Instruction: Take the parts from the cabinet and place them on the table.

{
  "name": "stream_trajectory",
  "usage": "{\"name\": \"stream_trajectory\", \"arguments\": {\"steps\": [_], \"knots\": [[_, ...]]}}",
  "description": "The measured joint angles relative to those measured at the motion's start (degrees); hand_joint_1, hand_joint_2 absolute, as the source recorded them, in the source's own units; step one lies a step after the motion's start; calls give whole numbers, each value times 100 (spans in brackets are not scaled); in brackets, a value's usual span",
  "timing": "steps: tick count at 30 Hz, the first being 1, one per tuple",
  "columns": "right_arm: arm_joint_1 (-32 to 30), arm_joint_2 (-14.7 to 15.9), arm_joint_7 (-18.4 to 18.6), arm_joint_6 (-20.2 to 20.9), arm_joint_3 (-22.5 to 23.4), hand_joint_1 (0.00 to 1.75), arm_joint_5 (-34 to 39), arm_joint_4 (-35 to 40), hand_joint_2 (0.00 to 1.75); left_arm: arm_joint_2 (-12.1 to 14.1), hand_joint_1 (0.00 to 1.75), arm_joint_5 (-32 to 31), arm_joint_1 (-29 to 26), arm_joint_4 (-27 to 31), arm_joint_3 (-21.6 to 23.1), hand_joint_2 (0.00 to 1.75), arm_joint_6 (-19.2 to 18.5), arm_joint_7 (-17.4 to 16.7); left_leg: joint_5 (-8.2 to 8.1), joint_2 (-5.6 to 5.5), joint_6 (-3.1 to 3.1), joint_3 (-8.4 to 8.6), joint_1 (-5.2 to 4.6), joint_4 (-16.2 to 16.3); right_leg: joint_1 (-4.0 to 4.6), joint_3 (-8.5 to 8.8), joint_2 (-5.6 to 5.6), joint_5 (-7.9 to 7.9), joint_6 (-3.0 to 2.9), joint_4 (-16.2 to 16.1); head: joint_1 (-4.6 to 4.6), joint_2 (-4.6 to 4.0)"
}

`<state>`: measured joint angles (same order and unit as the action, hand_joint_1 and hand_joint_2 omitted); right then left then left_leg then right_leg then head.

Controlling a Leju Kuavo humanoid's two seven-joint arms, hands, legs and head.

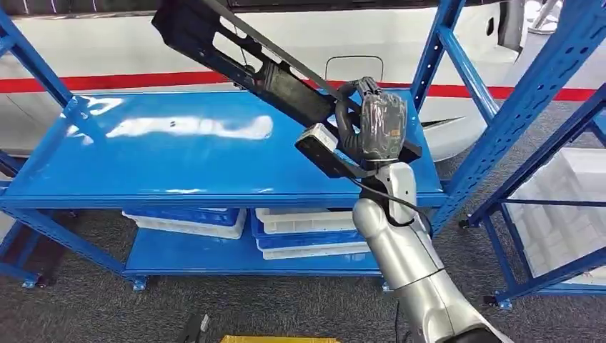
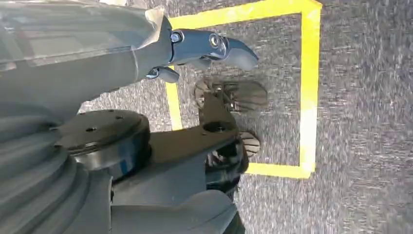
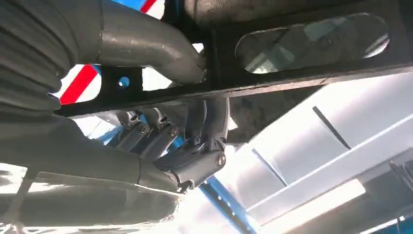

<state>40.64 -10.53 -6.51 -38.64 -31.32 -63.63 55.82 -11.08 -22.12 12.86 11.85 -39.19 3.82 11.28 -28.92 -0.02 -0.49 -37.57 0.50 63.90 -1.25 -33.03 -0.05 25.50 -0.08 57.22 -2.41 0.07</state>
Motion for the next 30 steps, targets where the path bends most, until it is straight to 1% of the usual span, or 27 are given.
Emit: {"name": "stream_trajectory", "arguments": {"steps": [1, 2, 3, 4, 5, 6, 7, 8, 9, 10, 12, 13, 14, 15, 16, 17, 18, 19, 20, 21, 22, 23, 24, 27, 28, 29, 30], "knots": [[-30, 11, 0, -2, 0, 175, 6, 43, 175, 4, 0, 6, -5, 0, 0, 175, -2, 0, -250, 0, -35, -203, 18, 499, 3, -18, -3, -14, -15, 2, -6, 0], [-83, 31, -2, -9, 0, 175, 13, 91, 175, 9, 0, 11, -15, 0, 0, 175, -9, 0, -415, 0, -62, -374, 26, 912, 6, -35, -8, -19, -12, 4, -13, 0], [-155, 57, -2, -20, 4, 175, 28, 138, 175, 9, 0, 20, -27, 0, 0, 175, -9, 0, -465, 1, -77, -457, 33, 1135, 5, -47, -9, -30, 1, 6, -17, 0], [-243, 83, -4, -35, 13, 175, 53, 208, 175, 11, 0, 42, -37, 2, 0, 175, -13, 0, -375, 2, -81, -404, 49, 1065, 2, -59, -8, -38, 11, 11, -20, 0], [-317, 118, -17, -53, 31, 175, 87, 292, 175, 20, 0, 63, -41, 0, 0, 175, -17, 7, -178, 4, -82, -213, 68, 737, -3, -69, -7, -43, 19, 23, -24, 0], [-377, 146, -39, -61, 52, 175, 122, 375, 175, 30, 0, 72, -40, 2, 0, 175, -15, 15, 52, 6, -78, 64, 80, 253, -7, -73, -5, -44, 28, 37, -24, 0], [-432, 179, -65, -74, 74, 175, 157, 480, 175, 35, 0, 96, -38, 2, 0, 175, -17, 26, 287, 6, -69, 411, 92, -349, -12, -73, -4, -44, 34, 56, -24, 0], [-471, 203, -81, -90, 96, 175, 184, 555, 175, 37, 0, 114, -34, 2, -2, 175, -18, 35, 192, -11, -62, 522, 87, -544, 13, -96, -3, -55, 57, 61, -22, 0], [-495, 234, -98, -103, 129, 175, 218, 646, 175, 37, 0, 114, -31, 2, -4, 175, -18, 46, 223, -19, -17, 498, 52, -592, 53, -127, -4, -69, 81, 76, -20, 0], [-564, 258, -125, -107, 162, 175, 254, 746, 175, 44, 0, 122, -37, 2, -9, 175, -17, 48, 238, -24, 24, 462, 38, -575, 45, -144, -4, -101, 129, 56, -20, 0], [-695, 313, -151, -107, 214, 175, 293, 905, 175, 48, 0, 127, -47, 2, -11, 175, -17, 52, 282, -25, 114, 441, 10, -593, 28, -140, -3, -150, 203, 5, -15, 0], [-744, 352, -164, -107, 253, 175, 301, 977, 175, 48, 0, 129, -45, 2, -13, 175, -17, 55, 347, -9, 207, 442, 61, -656, 23, -195, -4, -101, 232, 59, -13, 0], [-775, 378, -177, -109, 280, 175, 302, 1032, 175, 48, 0, 129, -43, 2, -13, 175, -17, 55, 374, -1, 250, 428, 42, -667, 19, -275, -1, 24, 213, 204, -4, 0], [-790, 411, -181, -109, 299, 175, 304, 1075, 175, 50, 0, 131, -37, 2, -15, 175, -18, 61, 402, 3, 291, 394, 36, -665, 18, -444, 2, 260, 164, 603, 26, 0], [-817, 443, -186, -109, 310, 175, 306, 1106, 175, 50, 0, 129, -38, 2, -15, 175, -17, 63, 422, 9, 319, 360, 22, -665, 18, -673, 2, 500, 134, 1141, 39, 0], [-847, 459, -188, -109, 319, 175, 306, 1123, 175, 50, 0, 131, -41, 2, -15, 175, -17, 63, 438, 12, 335, 328, 8, -663, 19, -854, 2, 664, 128, 1583, 42, 0], [-891, 485, -188, -109, 330, 175, 306, 1134, 175, 50, 0, 131, -46, 2, -18, 175, -17, 61, 461, 11, 339, 297, -2, -660, 19, -973, 2, 760, 149, 1910, 50, 0], [-937, 503, -188, -109, 332, 175, 308, 1147, 175, 50, 0, 131, -52, 2, -17, 175, -17, 63, 481, 8, 335, 275, -7, -659, 18, -937, 1, 735, 180, 1897, 50, 0], [-960, 516, -188, -109, 334, 175, 306, 1156, 175, 52, 0, 131, -53, 2, -20, 175, -17, 63, 498, 4, 326, 257, -10, -657, 19, -757, 1, 636, 218, 1624, 57, 0], [-969, 525, -188, -109, 334, 175, 306, 1171, 175, 52, 0, 131, -52, 2, -20, 175, -17, 63, 514, -3, 308, 242, -12, -654, 19, -475, 1, 480, 255, 1139, 70, 0], [-974, 531, -192, -109, 339, 175, 312, 1215, 175, 52, 0, 133, -50, 2, -20, 175, -17, 68, 526, -5, 294, 232, -15, -642, 20, -125, 0, 308, 274, 541, 72, 0], [-980, 540, -210, -109, 354, 175, 317, 1266, 175, 52, 0, 140, -49, 2, -20, 175, -17, 72, 536, -3, 274, 216, -16, -624, 30, 139, -1, 249, 245, 76, 81, 0], [-1007, 544, -243, -109, 378, 175, 334, 1314, 175, 55, 0, 155, -45, 2, -20, 175, -15, 85, 536, -10, 239, 187, -62, -601, 52, 166, 2, 224, 205, 30, 70, 0], [-1181, 590, -385, -109, 516, 175, 418, 1460, 175, 57, 0, 192, -54, 2, -22, 175, -15, 105, 612, -10, 121, 174, -26, -634, 88, 122, 0, 162, 115, 37, 70, 0], [-1241, 601, -448, -109, 564, 175, 466, 1506, 175, 72, 0, 203, -54, 2, -24, 175, -9, 109, 602, -16, 98, 151, -26, -621, 17, 120, -5, 109, 65, -13, 72, 0], [-1284, 601, -527, -109, 610, 175, 518, 1545, 175, 79, 0, 229, -56, 2, -30, 175, -4, 118, 462, -13, 59, 113, -13, -519, 4, 109, -10, 79, 39, -14, 59, 0], [-1320, 599, -614, -109, 655, 175, 577, 1578, 175, 83, 0, 240, -56, 2, -35, 175, -4, 122, 201, -13, 22, 3, 5, -216, 1, 87, -12, 57, 4, -14, 7, 0]]}}
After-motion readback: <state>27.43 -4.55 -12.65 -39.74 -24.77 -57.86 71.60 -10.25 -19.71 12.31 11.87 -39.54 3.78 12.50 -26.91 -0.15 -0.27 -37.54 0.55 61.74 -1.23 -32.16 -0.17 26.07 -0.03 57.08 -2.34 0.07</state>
